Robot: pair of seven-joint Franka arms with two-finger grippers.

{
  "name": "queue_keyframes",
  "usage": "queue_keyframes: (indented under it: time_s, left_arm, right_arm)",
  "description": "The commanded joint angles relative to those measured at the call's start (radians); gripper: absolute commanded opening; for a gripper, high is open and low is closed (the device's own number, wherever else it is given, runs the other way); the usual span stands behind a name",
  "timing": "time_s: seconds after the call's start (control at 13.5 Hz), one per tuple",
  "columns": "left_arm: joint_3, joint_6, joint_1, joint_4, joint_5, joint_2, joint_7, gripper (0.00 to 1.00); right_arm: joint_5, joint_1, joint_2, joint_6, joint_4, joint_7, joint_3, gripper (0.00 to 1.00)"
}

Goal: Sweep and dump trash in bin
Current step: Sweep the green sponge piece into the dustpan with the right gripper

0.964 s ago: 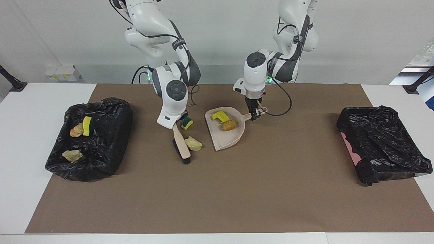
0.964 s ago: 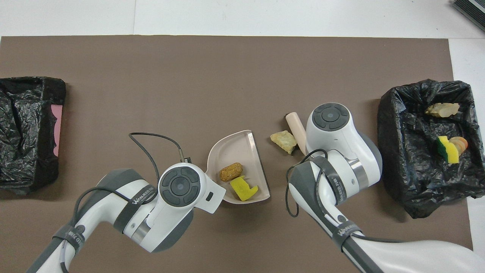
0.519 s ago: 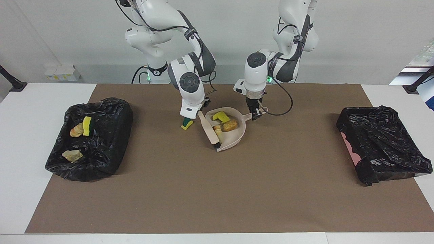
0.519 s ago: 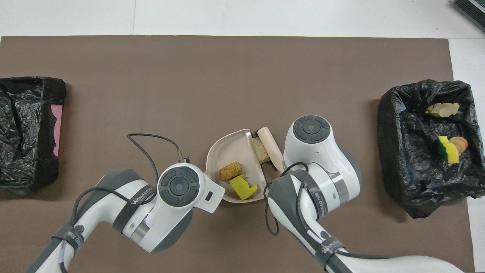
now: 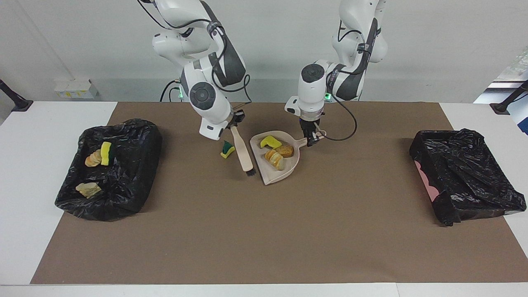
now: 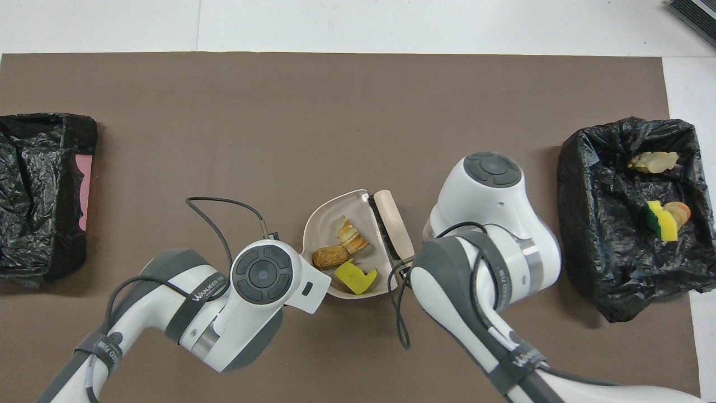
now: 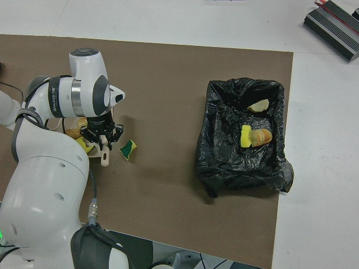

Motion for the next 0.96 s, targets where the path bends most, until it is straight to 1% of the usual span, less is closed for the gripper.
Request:
queue_keyframes:
  time_s: [0.0,0.07,0.22,0.37,0.44,0.52,0.67,0.89]
  left_arm:
    - [0.003,-0.012,-0.018,-0.035,0.022,-0.030,-0.025,0.00]
    - [0.003,-0.020,-0.032,-0.035,0.022,-0.035,-0.043,0.00]
    - [0.003,-0.046,-0.058,-0.029,0.022,-0.038,-0.074,0.00]
    - [-0.002,-0.079,-0.075,-0.023,0.025,-0.041,-0.101,0.00]
    - [-0.003,-0.096,-0.082,-0.020,0.028,-0.043,-0.120,0.00]
    - [-0.003,-0.112,-0.092,-0.017,0.038,-0.047,-0.129,0.00]
    - [-0.005,-0.130,-0.102,-0.019,0.060,-0.050,-0.146,0.00]
    - [-0.006,-0.132,-0.104,-0.019,0.061,-0.052,-0.149,0.00]
  right_arm:
    - [-0.063,-0.042,-0.074,-0.038,-0.083,0.032,0.000,0.00]
    - [-0.094,-0.042,-0.109,-0.026,-0.145,0.052,0.000,0.00]
    - [-0.102,-0.047,-0.192,0.034,-0.284,0.081,-0.001,0.00]
    - [-0.105,-0.053,-0.266,0.149,-0.415,0.130,0.000,0.00]
    - [-0.106,-0.065,-0.286,0.187,-0.452,0.135,0.000,0.00]
    - [-0.105,-0.075,-0.292,0.214,-0.473,0.138,0.000,0.00]
    - [-0.106,-0.056,-0.271,0.307,-0.507,0.187,0.005,0.00]
    - [-0.106,0.069,-0.200,0.362,-0.478,0.351,0.005,0.00]
